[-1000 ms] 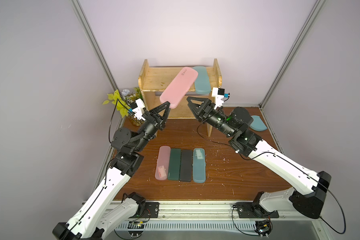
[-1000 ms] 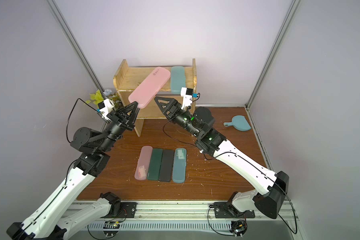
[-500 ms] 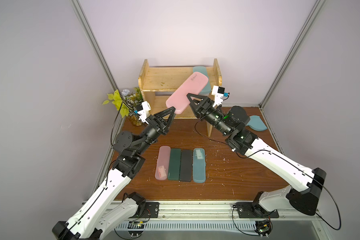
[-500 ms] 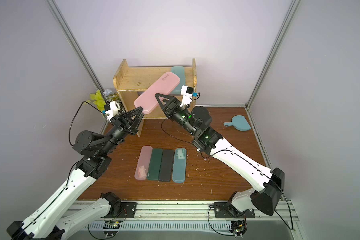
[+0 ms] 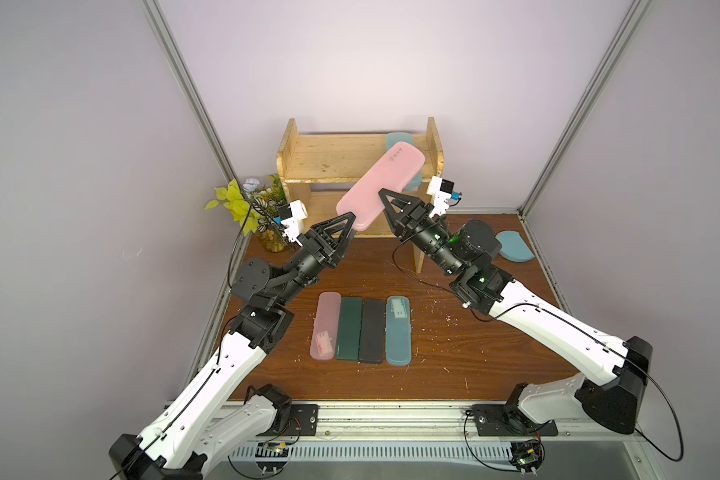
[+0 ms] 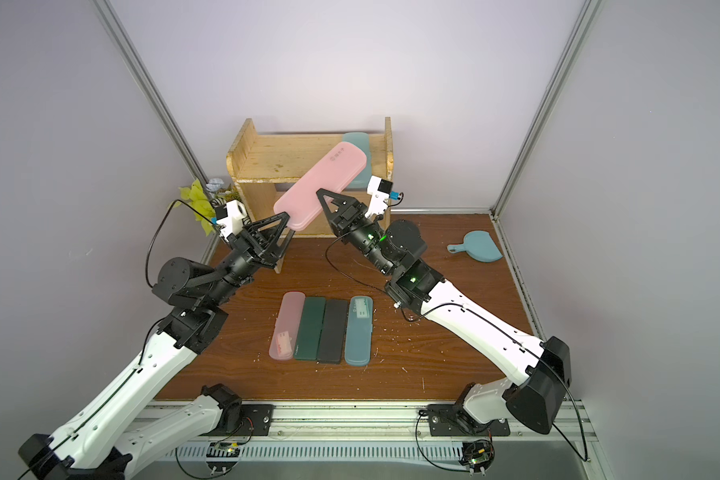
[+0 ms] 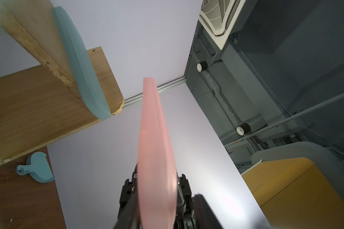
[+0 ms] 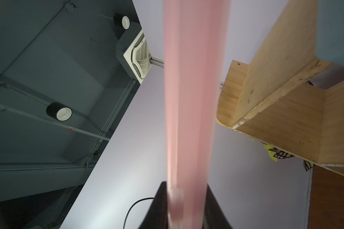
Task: Remove the pencil cases from the shelf
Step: Pick up the pencil case from the shelf, then place the pencil case at the center of the board.
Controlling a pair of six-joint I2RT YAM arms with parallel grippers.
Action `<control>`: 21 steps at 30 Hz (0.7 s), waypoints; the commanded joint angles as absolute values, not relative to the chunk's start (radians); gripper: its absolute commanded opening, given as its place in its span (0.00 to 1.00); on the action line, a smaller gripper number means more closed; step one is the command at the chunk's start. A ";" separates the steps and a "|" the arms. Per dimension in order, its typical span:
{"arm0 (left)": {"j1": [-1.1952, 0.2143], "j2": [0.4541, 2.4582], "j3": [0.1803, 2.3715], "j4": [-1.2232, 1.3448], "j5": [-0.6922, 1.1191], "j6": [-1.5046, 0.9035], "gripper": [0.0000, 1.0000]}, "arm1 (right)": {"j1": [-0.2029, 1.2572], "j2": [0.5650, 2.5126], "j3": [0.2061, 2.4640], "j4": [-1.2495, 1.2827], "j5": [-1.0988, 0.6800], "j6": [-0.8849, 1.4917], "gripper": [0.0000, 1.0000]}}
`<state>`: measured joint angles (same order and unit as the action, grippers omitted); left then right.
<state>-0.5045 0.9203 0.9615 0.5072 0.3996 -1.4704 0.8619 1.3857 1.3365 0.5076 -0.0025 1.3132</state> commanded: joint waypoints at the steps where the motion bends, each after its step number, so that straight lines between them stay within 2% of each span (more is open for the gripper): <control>1: -0.514 0.896 0.968 0.480 0.398 -1.439 0.70 | 0.864 1.314 1.290 0.524 0.026 1.277 0.19; 2: -0.513 0.889 0.966 0.455 0.387 -1.429 0.76 | 0.864 1.293 1.261 0.522 0.033 1.263 0.20; 5: -0.514 0.864 0.964 0.339 0.350 -1.399 0.83 | 0.862 1.220 1.170 0.476 0.055 1.233 0.20; 14: -0.511 0.794 0.956 -0.009 0.242 -1.286 0.86 | 0.843 0.941 0.857 0.293 0.085 1.193 0.20; 21: -0.508 0.772 0.928 -0.064 0.223 -1.274 0.87 | 0.756 0.788 0.728 -0.001 -0.031 1.062 0.21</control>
